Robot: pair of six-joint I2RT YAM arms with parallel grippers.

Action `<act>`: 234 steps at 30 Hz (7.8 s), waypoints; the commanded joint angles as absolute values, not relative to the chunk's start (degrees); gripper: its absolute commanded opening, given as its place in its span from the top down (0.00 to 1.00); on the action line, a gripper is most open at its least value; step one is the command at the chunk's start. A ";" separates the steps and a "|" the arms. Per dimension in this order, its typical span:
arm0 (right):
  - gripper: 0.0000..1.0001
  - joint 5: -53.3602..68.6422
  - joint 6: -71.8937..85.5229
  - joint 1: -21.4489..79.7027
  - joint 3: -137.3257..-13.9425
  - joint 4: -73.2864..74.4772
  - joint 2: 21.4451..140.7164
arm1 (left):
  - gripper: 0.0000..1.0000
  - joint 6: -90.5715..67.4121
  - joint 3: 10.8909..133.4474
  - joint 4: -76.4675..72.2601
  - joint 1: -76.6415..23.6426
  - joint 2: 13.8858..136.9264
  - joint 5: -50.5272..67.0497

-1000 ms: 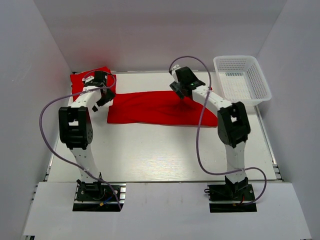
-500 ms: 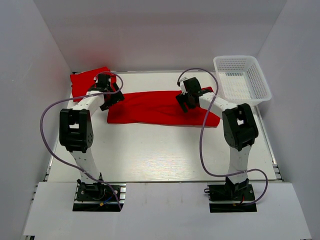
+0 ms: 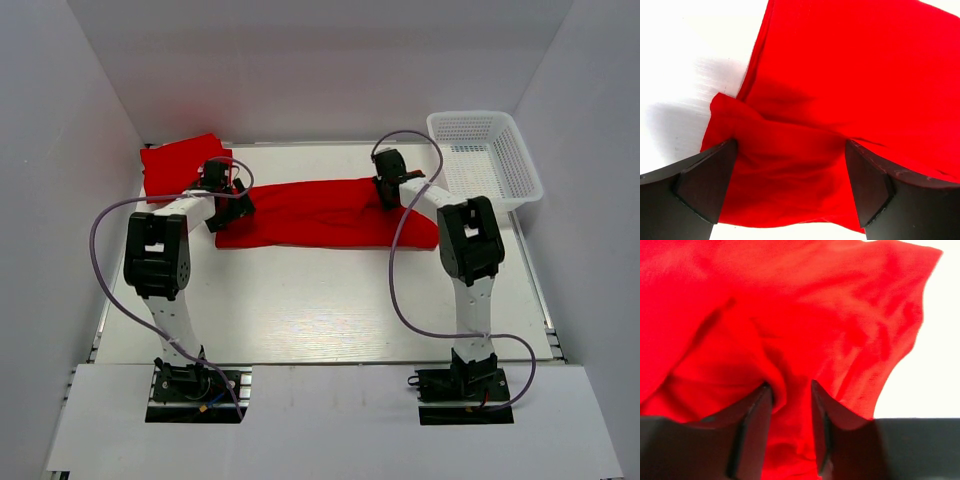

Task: Fold and stack the t-shirts
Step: Fold the other side of the tshirt into a rectangle, then rotate the tshirt 90 degrees, then grab the bottom of the folded rectangular tshirt with both arms

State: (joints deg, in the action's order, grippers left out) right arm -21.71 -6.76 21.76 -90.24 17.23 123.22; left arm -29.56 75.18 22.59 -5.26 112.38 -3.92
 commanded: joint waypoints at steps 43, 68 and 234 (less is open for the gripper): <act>0.09 24.70 8.51 15.82 -101.68 14.94 124.62 | 0.00 -29.00 69.35 27.16 -4.22 107.58 -5.80; 1.00 21.88 12.75 18.10 -107.93 8.27 133.86 | 0.00 -29.00 67.77 26.63 -4.22 107.05 -5.27; 0.10 27.24 28.99 30.93 -31.12 -1.65 79.89 | 0.21 -20.04 41.13 15.30 -29.62 90.26 12.48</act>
